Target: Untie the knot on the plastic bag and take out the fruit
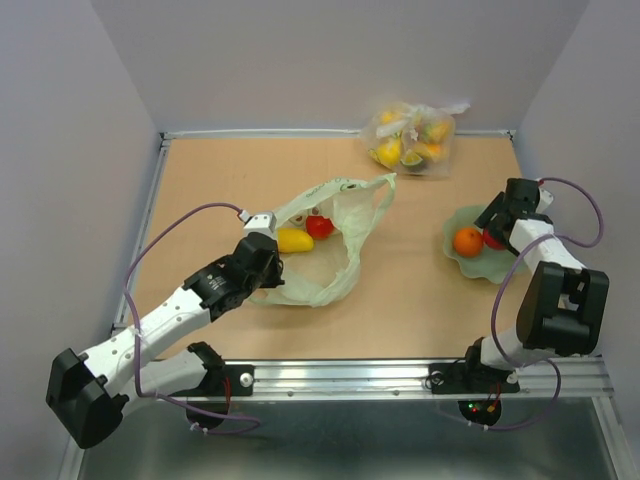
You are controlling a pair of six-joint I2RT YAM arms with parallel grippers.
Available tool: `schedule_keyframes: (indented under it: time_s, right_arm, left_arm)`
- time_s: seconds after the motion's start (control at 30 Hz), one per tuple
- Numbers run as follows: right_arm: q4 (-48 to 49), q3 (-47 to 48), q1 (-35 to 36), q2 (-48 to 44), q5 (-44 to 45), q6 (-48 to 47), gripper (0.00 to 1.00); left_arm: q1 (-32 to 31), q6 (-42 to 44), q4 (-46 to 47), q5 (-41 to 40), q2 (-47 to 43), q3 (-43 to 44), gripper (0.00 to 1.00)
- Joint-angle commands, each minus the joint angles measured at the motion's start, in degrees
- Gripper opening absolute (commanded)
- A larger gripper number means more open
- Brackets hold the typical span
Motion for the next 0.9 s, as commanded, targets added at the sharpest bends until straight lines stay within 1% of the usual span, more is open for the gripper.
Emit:
schedule_keyframes:
  time_s: [0.0,0.03,0.17,0.3,0.4,0.53,0.57,0.63,0.7,0.73,0.8,0.83,0.87]
  right_arm:
    - [3.9,0.1,-0.7,0.7,-0.2,1.2,0.91]
    - [4.0,0.2,-0.7,1.1,-0.2,1.2,0.94]
    - [4.0,0.4,-0.7,0.3,-0.4,1.3,1.0]
    - [3.9,0.6,-0.7,-2.5,-0.3,0.5,1.0]
    - [3.9,0.8,-0.7,-5.9,-2.3,-1.3,1.0]
    - [3.8,1.4,-0.5,-11.4,-9.4,-3.2,1.0]
    - [3.9,1.6,0.1,-12.5,-13.7,-4.6,1.0]
    - [4.1,2.2,1.3,-15.4,-19.1,-6.7,0.99]
    - [4.2,2.3,5.1,-17.6,-22.9,-9.2,0.99]
    - [4.2,2.4,8.9,-19.6,-24.3,-9.8,0.99]
    - [4.2,2.7,13.4,-21.4,-25.1,-12.0,0.99]
    - [4.5,3.1,18.5,-22.8,-25.8,-12.3,0.99]
    - [4.7,3.2,21.0,-23.3,-26.0,-13.0,0.99]
  left_arm:
    - [0.3,-0.2,0.5,0.3,-1.6,-0.6,0.0]
    - [0.3,-0.3,0.4,0.3,-1.5,-0.6,0.0]
    - [0.3,-0.5,0.4,0.2,-1.7,-0.7,0.0]
    - [0.3,-0.5,0.1,0.1,-1.3,-0.3,0.0]
    - [0.3,-0.3,0.0,-0.5,-1.0,0.2,0.0]
    - [0.3,-0.3,-0.2,-1.1,-0.2,0.6,0.0]
    - [0.3,-0.3,-0.2,-1.2,0.2,0.7,0.0]
    - [0.3,-0.4,-0.4,-1.2,0.5,0.7,0.0]
    - [0.3,-0.3,-0.4,-1.3,1.2,0.9,0.0]
    - [0.3,-0.2,-0.4,-1.3,1.8,1.2,0.0]
    - [0.3,-0.2,-0.8,-1.5,2.4,2.0,0.0]
    - [0.3,-0.2,-1.1,-1.6,3.1,2.2,0.0]
    - [0.3,-0.1,-1.1,-1.8,3.4,2.5,0.0]
